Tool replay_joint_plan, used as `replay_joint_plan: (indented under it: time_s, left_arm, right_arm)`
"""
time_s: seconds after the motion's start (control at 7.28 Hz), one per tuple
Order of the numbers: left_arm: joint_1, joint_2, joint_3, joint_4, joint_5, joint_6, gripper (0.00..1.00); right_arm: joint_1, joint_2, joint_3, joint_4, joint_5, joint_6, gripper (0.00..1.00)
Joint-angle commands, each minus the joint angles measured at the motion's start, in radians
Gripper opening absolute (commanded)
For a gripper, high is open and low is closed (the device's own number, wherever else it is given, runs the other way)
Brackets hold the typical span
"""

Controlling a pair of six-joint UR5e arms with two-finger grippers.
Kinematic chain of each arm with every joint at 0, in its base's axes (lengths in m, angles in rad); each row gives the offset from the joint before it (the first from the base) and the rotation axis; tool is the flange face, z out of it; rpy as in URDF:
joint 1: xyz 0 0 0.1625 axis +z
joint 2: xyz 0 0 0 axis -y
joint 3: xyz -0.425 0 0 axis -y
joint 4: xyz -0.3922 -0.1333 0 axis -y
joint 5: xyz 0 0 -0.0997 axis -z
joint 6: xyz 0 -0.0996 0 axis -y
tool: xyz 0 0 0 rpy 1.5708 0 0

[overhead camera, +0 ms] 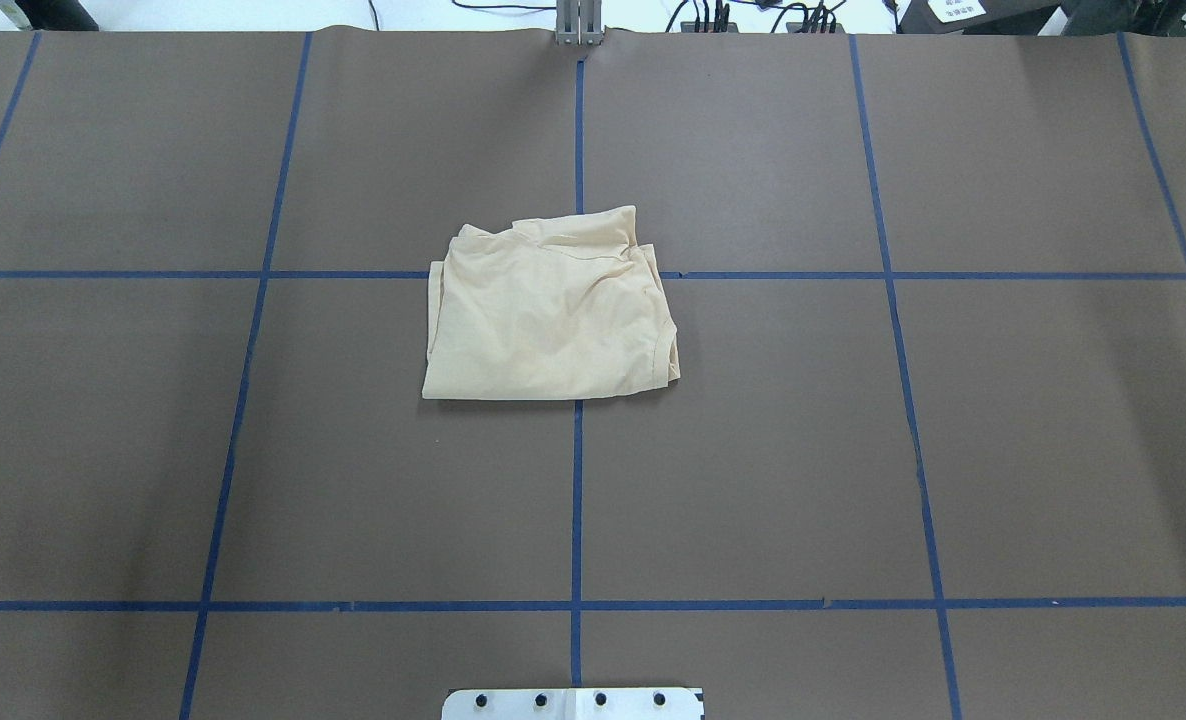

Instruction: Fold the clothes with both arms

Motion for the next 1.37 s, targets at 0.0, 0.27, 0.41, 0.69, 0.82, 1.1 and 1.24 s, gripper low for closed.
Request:
replay_joint_plan:
  time_s: [0.0, 0.27, 0.41, 0.69, 0.82, 1.1, 1.24]
  left_arm:
    - [0.001, 0.0, 0.007, -0.005, 0.001, -0.011, 1.0]
    - [0.001, -0.001, 0.007, -0.005, 0.003, -0.012, 1.0]
    - [0.001, -0.001, 0.006, -0.005, 0.003, -0.012, 1.0]
    - [0.001, -0.003, 0.007, -0.005, 0.003, -0.012, 1.0]
    - [0.001, -0.003, 0.007, -0.005, 0.003, -0.012, 1.0]
    - [0.001, -0.006, 0.007, -0.006, 0.004, -0.039, 1.0]
    - [0.001, -0.006, 0.007, -0.008, 0.004, -0.039, 1.0]
  right_arm:
    - [0.048, -0.027, 0.007, 0.026, -0.006, -0.008, 1.0]
    - [0.049, -0.053, 0.01, 0.139, -0.006, 0.1, 1.0]
    - [0.049, -0.058, 0.01, 0.193, -0.006, 0.164, 1.0]
    - [0.046, -0.057, 0.016, 0.261, -0.005, 0.285, 1.0]
    - [0.042, -0.057, 0.015, 0.294, -0.005, 0.322, 1.0]
    - [0.039, -0.057, 0.014, 0.308, -0.005, 0.334, 1.0]
    - [0.039, -0.057, 0.014, 0.308, -0.005, 0.333, 1.0]
